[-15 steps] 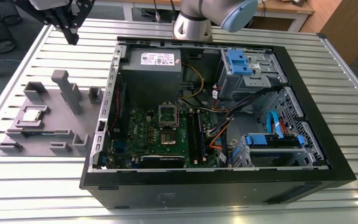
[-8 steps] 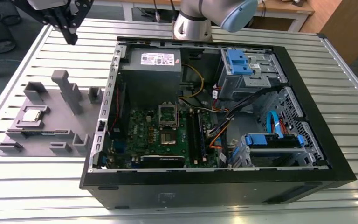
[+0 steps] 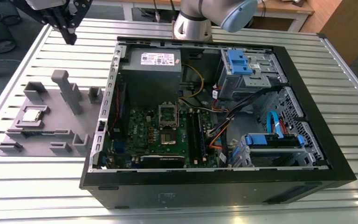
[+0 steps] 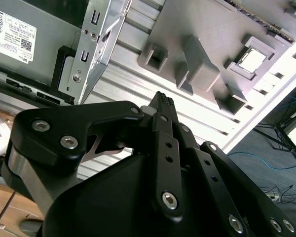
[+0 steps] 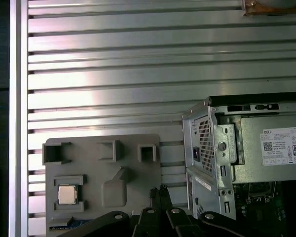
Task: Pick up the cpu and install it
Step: 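Reach for the cpu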
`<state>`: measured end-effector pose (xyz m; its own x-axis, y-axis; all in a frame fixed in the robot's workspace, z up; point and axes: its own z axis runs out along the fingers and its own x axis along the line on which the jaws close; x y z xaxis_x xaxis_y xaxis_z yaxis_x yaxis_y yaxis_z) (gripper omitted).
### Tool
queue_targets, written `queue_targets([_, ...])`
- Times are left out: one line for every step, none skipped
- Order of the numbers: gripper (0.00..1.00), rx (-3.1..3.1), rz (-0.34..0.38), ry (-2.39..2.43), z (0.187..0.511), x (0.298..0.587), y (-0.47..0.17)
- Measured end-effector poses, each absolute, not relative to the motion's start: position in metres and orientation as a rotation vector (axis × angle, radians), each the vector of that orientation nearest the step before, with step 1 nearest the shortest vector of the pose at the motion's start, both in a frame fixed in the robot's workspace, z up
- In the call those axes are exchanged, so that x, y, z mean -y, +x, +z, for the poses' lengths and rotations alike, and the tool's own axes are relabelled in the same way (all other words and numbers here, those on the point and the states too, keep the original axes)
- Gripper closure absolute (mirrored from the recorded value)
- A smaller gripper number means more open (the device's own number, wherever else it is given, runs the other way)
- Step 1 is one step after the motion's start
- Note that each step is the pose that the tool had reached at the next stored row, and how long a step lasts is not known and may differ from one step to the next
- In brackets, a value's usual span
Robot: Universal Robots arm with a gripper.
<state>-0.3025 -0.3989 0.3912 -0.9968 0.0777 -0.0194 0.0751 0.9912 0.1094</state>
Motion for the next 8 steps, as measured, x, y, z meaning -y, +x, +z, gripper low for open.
queue_targets([0.9, -3.111, 0.169, 0.119, 0.3912, 0.3989, -0.3028])
queue_targets([0.9, -3.111, 0.17, 0.119, 0.3912, 0.3989, -0.303])
queue_targets([0.9, -3.111, 0.17, 0.119, 0.3912, 0.3989, -0.3033])
queue_targets([0.9, -3.111, 0.17, 0.119, 0.3912, 0.3989, -0.3035])
queue_targets([0.9, -3.111, 0.17, 0.119, 0.3912, 0.3989, -0.3037])
queue_targets([0.9, -3.111, 0.17, 0.119, 0.3912, 0.3989, -0.3039])
queue_targets([0.9, -3.111, 0.17, 0.119, 0.3912, 0.3989, -0.3042])
queue_targets([0.9, -3.111, 0.169, 0.119, 0.3912, 0.3989, -0.3044])
